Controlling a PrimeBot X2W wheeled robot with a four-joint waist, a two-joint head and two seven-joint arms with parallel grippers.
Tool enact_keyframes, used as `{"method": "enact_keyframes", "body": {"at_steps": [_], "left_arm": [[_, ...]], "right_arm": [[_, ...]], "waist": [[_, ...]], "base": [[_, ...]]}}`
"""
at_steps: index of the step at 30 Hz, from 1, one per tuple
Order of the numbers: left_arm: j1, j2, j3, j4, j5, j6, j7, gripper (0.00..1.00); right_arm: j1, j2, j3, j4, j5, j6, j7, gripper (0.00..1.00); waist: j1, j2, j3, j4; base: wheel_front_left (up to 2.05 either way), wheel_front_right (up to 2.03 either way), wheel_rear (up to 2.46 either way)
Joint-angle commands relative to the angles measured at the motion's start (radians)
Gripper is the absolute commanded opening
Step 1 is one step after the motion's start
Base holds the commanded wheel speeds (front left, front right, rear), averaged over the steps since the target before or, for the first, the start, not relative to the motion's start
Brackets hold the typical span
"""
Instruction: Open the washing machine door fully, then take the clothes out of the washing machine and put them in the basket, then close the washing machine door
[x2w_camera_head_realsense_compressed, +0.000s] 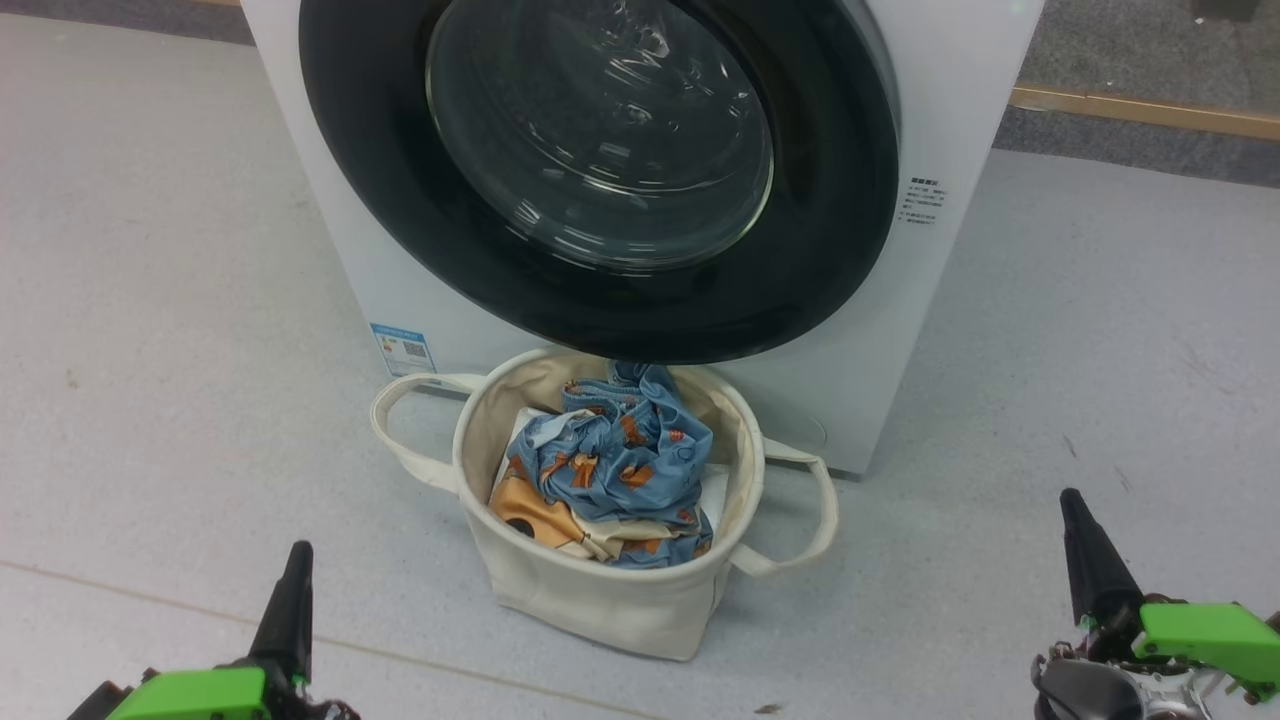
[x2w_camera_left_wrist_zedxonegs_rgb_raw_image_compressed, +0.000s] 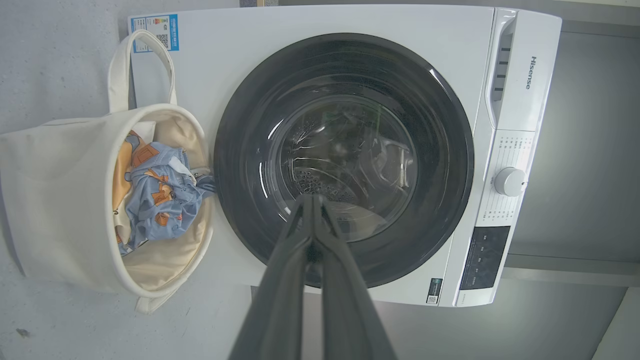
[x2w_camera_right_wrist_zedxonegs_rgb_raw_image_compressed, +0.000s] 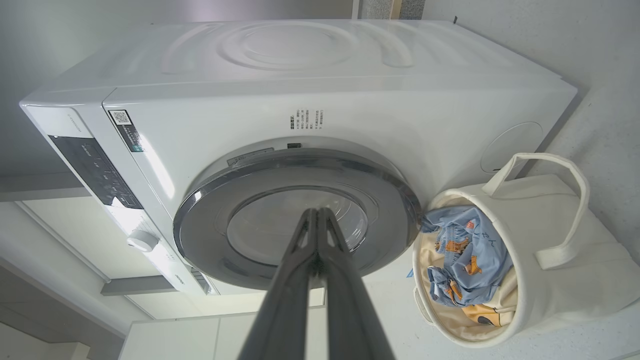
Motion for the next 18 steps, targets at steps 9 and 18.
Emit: {"method": "enact_keyframes", "body": {"at_steps": [9,18], "left_arm": [[-0.024,0.005,0.034,-0.038,-0.004,-0.007,0.008,0.00],[-0.024,0.005,0.034,-0.038,-0.004,-0.007,0.008,0.00]], "right_arm": [[-0.015,-0.008,0.019,-0.040,0.006,0.005,0.008,0.00],[-0.015,-0.008,0.019,-0.040,0.006,0.005,0.008,0.00]], "waist": [[0.0000,-0.0001,0.000,0.000],[0.0000,-0.0001,0.000,0.000]], "base": [[0.00,0.00,0.00],[0.00,0.00,0.00]]}}
